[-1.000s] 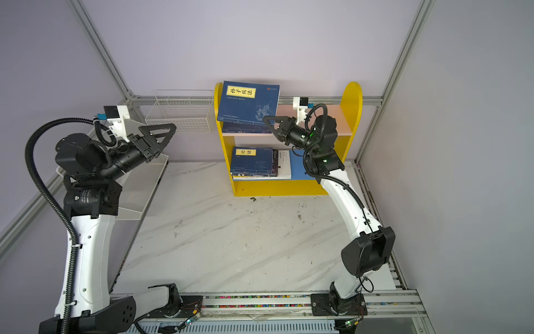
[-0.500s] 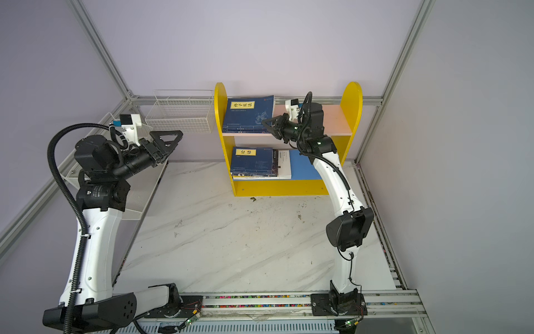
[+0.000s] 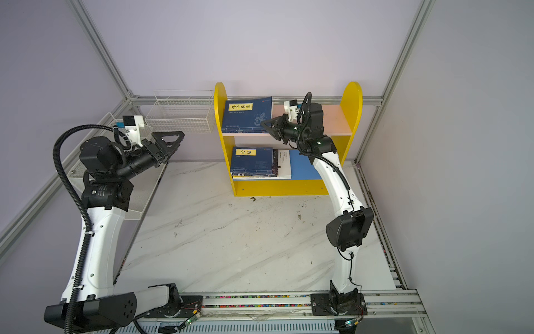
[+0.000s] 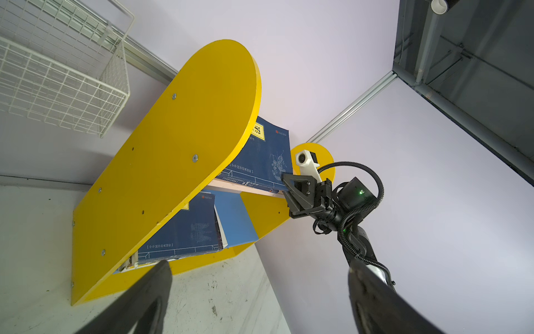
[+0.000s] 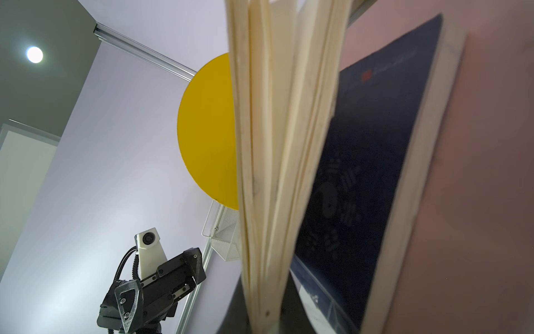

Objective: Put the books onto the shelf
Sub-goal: 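Lower the book flat onto the pink shelf with the right gripper while the left withdraws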

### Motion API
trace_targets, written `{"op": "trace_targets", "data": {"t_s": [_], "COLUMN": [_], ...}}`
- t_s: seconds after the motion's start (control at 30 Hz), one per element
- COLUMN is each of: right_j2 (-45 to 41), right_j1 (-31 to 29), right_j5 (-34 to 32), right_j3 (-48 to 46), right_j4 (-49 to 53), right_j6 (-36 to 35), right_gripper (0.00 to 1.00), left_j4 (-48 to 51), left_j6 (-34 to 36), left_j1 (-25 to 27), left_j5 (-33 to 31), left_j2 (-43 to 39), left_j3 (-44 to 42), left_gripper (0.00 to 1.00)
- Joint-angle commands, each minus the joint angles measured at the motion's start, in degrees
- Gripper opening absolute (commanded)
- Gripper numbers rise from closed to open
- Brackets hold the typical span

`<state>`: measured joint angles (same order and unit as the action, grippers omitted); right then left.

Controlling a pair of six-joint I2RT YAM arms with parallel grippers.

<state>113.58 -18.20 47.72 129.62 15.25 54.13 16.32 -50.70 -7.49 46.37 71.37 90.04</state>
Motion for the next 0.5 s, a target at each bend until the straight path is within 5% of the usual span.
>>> {"op": "trace_targets", "data": {"t_s": [0.0, 0.07, 0.2, 0.47], "right_j2": [-0.46, -0.40, 1.15, 1.75], "right_j1": [0.00, -0.21, -0.65, -1.38], "right_j5": [-0.86, -2.09, -5.46, -12.47], "right_j3": [-0.24, 0.31, 5.62, 10.50], "right_j4": [-1.80, -0.67, 6.98, 15.01], "right_j6": [-0.11, -0.97, -6.24, -13.10], "right_gripper": [0.00, 0.00, 0.19, 0.30], "left_j4": [-3.49, -3.51, -3.87, -6.12], "left_j6": [-0.98, -0.98, -1.37, -3.25], "left_j1": [-0.42, -0.42, -0.42, -0.42], "left_j5": [0.96, 0.90, 0.82, 1.06], "left_j2": [-0.70, -0.96, -1.32, -1.64], "left_j3": [-2.02, -2.40, -3.54, -5.81], "left_gripper": [0.94, 0.94, 0.94, 0.94]}}
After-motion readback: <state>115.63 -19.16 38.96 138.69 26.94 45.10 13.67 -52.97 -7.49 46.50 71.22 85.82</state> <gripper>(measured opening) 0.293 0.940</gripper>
